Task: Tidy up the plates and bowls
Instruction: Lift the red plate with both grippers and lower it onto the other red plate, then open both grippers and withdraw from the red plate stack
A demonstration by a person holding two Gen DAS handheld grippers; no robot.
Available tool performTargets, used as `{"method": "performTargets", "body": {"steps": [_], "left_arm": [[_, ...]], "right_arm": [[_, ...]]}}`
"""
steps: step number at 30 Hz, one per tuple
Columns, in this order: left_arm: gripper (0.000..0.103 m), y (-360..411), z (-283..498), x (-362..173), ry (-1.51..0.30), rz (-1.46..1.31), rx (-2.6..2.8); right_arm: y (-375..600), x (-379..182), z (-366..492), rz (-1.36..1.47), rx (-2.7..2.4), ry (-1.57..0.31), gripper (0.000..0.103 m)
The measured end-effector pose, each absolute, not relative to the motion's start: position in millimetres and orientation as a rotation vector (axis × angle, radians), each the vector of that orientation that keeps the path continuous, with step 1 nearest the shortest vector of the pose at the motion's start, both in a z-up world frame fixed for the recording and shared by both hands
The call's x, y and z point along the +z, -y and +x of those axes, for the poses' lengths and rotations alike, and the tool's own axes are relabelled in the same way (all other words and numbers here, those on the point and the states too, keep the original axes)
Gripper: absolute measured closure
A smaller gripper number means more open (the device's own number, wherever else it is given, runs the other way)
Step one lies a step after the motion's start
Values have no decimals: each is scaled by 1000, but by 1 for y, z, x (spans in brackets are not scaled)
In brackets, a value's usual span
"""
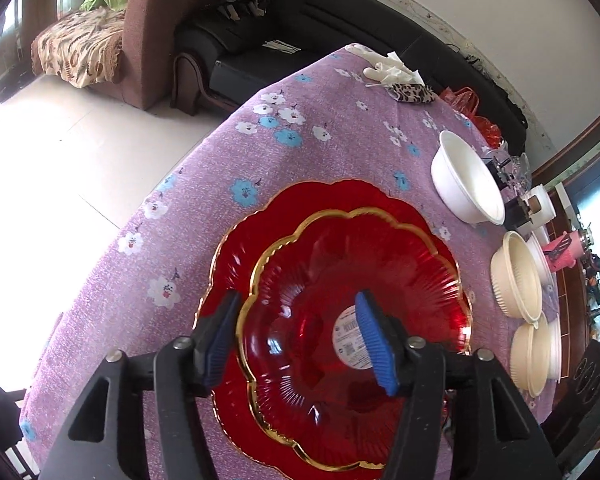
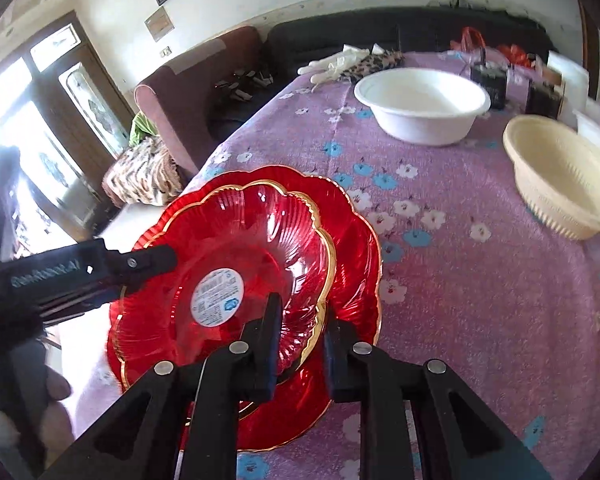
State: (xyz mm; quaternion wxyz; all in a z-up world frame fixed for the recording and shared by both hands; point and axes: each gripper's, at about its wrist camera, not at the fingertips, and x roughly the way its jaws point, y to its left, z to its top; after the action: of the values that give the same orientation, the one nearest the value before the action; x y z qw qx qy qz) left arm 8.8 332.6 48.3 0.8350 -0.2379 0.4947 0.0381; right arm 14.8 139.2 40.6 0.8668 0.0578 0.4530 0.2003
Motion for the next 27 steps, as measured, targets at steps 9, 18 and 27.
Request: {"method": "performTargets", "body": {"steps": [9,18,27], "left_arm": [[33,-336,7,56,-981,-525,74],[26,-333,-9,82,-893,-460,148],[18,-265,-55,131,-687,-161,242]], "right_arm": [[-138,48,6,46,401,-877,72],[-116,68,-6,102,412,-809,61],[-66,83,-35,136,373,-747,51]]}}
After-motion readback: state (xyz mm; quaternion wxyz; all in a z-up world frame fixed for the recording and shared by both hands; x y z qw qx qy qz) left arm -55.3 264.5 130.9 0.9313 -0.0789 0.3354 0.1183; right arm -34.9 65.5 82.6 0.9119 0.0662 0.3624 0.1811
